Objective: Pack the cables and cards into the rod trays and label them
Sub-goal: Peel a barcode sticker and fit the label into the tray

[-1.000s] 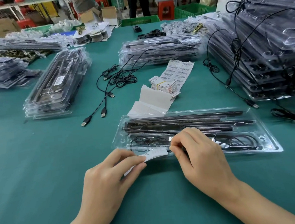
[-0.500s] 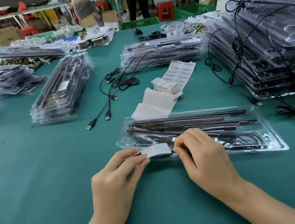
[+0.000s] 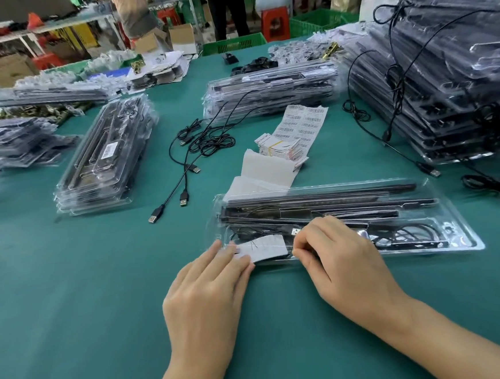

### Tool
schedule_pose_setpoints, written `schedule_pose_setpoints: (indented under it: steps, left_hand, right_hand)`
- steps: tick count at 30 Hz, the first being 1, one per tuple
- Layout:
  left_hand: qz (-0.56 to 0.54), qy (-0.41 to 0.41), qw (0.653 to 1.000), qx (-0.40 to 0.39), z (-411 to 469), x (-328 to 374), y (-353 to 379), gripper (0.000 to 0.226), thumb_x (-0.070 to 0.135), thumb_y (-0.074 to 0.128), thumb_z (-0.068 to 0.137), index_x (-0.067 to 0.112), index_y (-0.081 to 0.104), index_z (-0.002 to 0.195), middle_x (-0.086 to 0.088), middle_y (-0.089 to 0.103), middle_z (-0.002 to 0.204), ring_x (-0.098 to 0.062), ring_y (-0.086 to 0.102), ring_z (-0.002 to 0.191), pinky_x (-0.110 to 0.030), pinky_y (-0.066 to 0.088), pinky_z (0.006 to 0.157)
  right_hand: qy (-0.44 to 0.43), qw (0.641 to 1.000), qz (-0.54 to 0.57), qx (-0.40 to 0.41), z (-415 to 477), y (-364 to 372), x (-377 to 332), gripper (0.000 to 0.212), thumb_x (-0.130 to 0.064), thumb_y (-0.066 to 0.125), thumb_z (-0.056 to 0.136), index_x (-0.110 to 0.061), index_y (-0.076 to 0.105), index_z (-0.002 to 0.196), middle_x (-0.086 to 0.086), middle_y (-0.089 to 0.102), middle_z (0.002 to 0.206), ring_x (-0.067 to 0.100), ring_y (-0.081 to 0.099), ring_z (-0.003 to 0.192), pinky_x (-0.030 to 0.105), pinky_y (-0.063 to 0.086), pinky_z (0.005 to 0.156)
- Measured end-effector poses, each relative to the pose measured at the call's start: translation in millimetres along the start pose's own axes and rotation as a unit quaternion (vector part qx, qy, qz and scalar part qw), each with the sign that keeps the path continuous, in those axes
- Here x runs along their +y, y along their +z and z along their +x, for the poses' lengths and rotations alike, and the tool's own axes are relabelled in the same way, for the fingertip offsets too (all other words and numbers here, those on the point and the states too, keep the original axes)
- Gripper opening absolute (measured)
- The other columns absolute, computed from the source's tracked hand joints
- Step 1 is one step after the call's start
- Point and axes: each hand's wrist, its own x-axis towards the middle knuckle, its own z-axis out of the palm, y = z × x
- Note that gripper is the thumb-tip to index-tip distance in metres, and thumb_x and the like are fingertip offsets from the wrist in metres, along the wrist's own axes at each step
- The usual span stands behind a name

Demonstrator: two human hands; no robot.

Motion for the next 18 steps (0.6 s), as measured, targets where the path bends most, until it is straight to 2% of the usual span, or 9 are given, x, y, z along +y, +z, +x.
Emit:
schedule_pose_setpoints:
  steps: [3, 5, 8, 13, 16, 18]
  left_hand:
    - [0.07, 0.019, 0.996, -0.042, -3.3, 2.0, 1.5, 0.015, 0.024, 0.067, 0.093, 0.024, 0.08, 0.1, 0.001, 0.074, 0.123, -0.025, 0.071, 0.107, -0.04, 0.053, 0.083]
    - [0.078, 0.014, 0.995, -0.067, -7.6, 2.8, 0.4, 0.024, 0.023, 0.064, 0.092, 0.022, 0.079, 0.111, -0.003, 0.07, 0.13, -0.028, 0.069, 0.106, -0.042, 0.053, 0.083]
    - [0.064, 0.004, 0.994, -0.094, -10.7, 4.0, -3.9, 0.034, 0.026, 0.056, 0.094, 0.019, 0.075, 0.121, -0.004, 0.069, 0.128, -0.03, 0.067, 0.109, -0.042, 0.053, 0.088]
    - [0.022, 0.001, 0.992, -0.121, -8.8, 5.6, -7.3, 0.039, 0.027, 0.049, 0.097, 0.016, 0.073, 0.125, -0.001, 0.068, 0.123, -0.025, 0.068, 0.105, -0.037, 0.047, 0.098]
    - [-0.014, 0.028, 0.992, -0.124, -9.0, 2.6, -8.3, 0.037, 0.024, 0.051, 0.097, 0.016, 0.072, 0.126, 0.003, 0.069, 0.127, -0.021, 0.067, 0.115, -0.041, 0.048, 0.103]
    - [-0.038, 0.043, 0.99, -0.127, -7.8, 1.9, -8.3, 0.038, 0.022, 0.049, 0.096, 0.016, 0.072, 0.127, 0.006, 0.068, 0.129, -0.017, 0.065, 0.121, -0.039, 0.047, 0.103]
  right_hand:
    - [0.007, 1.0, 0.003, 0.001, 1.0, -1.6, -1.0, 0.014, -0.007, 0.07, 0.088, -0.016, 0.06, 0.085, -0.009, 0.056, 0.086, 0.014, 0.051, 0.08, 0.032, 0.048, 0.059]
    - [0.008, 1.0, 0.002, -0.002, 1.7, -2.1, -2.1, 0.013, -0.008, 0.07, 0.088, -0.016, 0.06, 0.085, -0.009, 0.056, 0.086, 0.014, 0.051, 0.08, 0.033, 0.049, 0.057]
    - [0.009, 1.0, 0.001, -0.007, 2.0, -2.6, -2.0, 0.013, -0.009, 0.07, 0.089, -0.016, 0.06, 0.085, -0.009, 0.056, 0.086, 0.013, 0.051, 0.081, 0.034, 0.049, 0.056]
    - [0.014, 1.0, 0.002, -0.007, 0.8, -3.8, -1.2, 0.013, -0.009, 0.071, 0.09, -0.015, 0.061, 0.085, -0.008, 0.056, 0.086, 0.015, 0.052, 0.081, 0.034, 0.049, 0.057]
    - [0.005, 1.0, 0.002, -0.008, 0.6, -3.6, -0.5, 0.011, -0.011, 0.07, 0.091, -0.015, 0.062, 0.085, -0.007, 0.056, 0.087, 0.016, 0.052, 0.082, 0.034, 0.049, 0.058]
    - [0.003, 1.0, 0.004, -0.007, -0.2, -3.2, 0.7, 0.01, -0.011, 0.069, 0.091, -0.015, 0.062, 0.085, -0.007, 0.056, 0.087, 0.016, 0.052, 0.082, 0.034, 0.049, 0.057]
